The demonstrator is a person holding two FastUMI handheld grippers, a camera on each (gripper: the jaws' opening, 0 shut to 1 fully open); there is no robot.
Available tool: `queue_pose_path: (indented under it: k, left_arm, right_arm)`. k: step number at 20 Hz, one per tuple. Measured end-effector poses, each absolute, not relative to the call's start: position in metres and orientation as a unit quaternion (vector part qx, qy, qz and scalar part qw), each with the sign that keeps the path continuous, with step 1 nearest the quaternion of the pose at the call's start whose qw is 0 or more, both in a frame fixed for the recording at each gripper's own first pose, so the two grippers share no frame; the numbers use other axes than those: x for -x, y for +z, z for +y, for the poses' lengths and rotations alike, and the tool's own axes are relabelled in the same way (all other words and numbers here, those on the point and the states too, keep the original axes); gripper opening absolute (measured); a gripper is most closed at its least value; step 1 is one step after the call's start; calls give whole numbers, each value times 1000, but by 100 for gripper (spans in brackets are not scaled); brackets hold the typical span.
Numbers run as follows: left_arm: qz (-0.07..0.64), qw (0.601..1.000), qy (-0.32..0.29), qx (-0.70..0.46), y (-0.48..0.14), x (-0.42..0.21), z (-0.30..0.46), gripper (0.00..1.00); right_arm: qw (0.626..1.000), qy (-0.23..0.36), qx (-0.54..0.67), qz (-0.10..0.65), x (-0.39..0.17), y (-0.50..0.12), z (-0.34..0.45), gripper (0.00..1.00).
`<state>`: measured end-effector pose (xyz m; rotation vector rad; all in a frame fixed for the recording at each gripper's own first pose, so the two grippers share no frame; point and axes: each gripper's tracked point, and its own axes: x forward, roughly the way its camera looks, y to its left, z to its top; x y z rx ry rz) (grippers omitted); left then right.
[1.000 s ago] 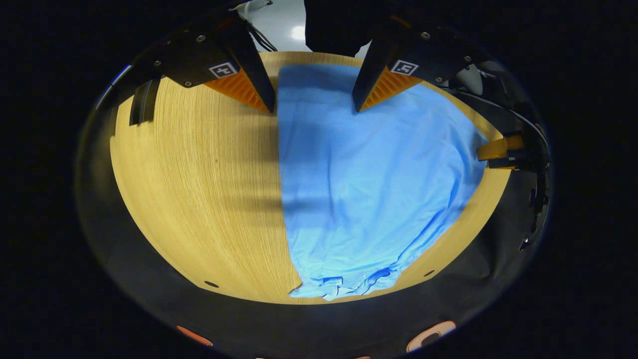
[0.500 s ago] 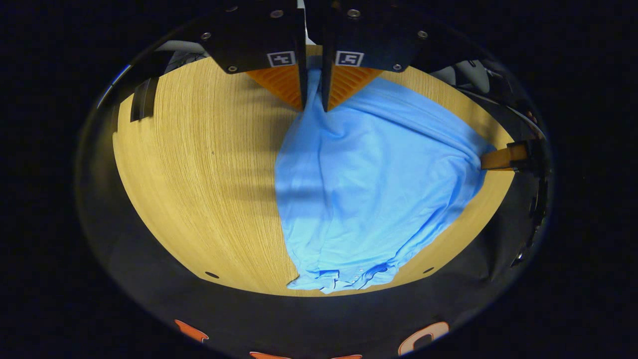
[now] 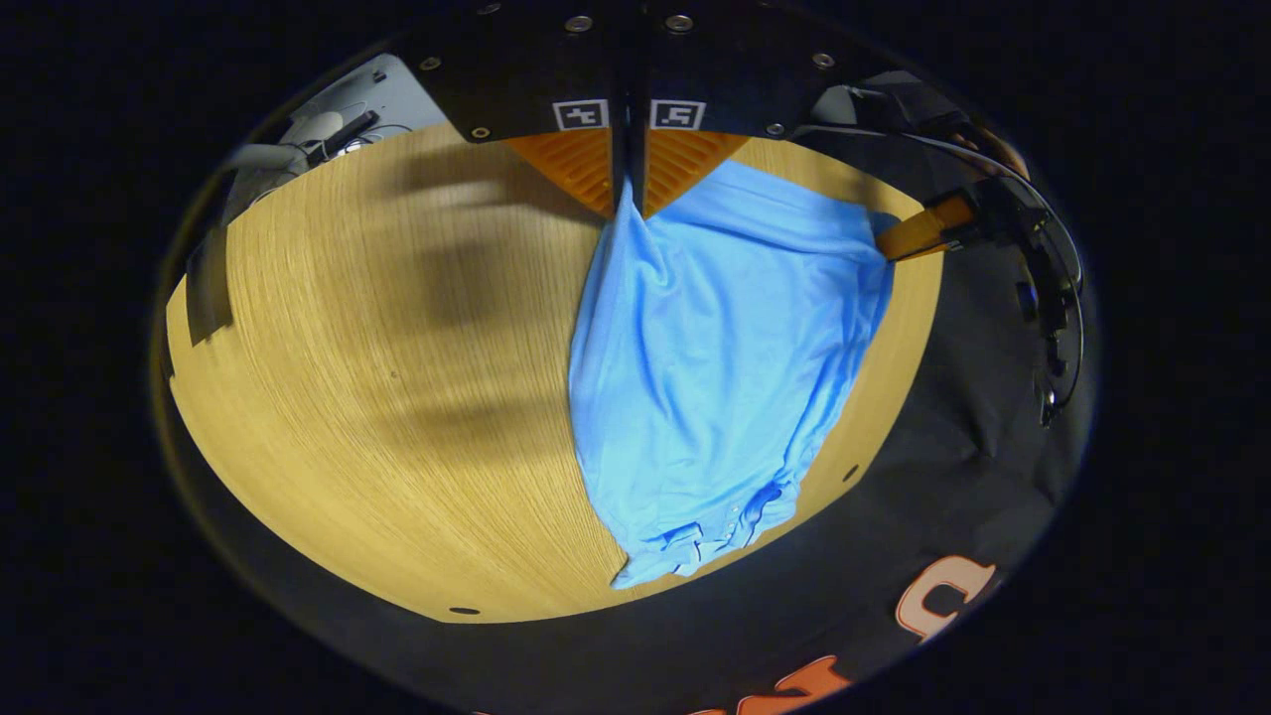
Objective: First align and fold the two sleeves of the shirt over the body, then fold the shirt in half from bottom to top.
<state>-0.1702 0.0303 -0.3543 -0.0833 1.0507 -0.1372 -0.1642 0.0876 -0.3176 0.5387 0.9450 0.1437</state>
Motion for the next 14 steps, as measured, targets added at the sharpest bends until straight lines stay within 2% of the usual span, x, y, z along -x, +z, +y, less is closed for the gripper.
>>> queue_pose_path:
  k: [5, 14]
  left_arm:
    - [458, 884, -80, 59, -314, 128, 25, 5]
    - [399, 906, -91, 103, -262, 43, 23, 5]
  right_arm:
    - [860, 104, -296, 402, 132, -277, 92, 1]
    - [883, 110, -321, 323, 56, -200, 70, 1]
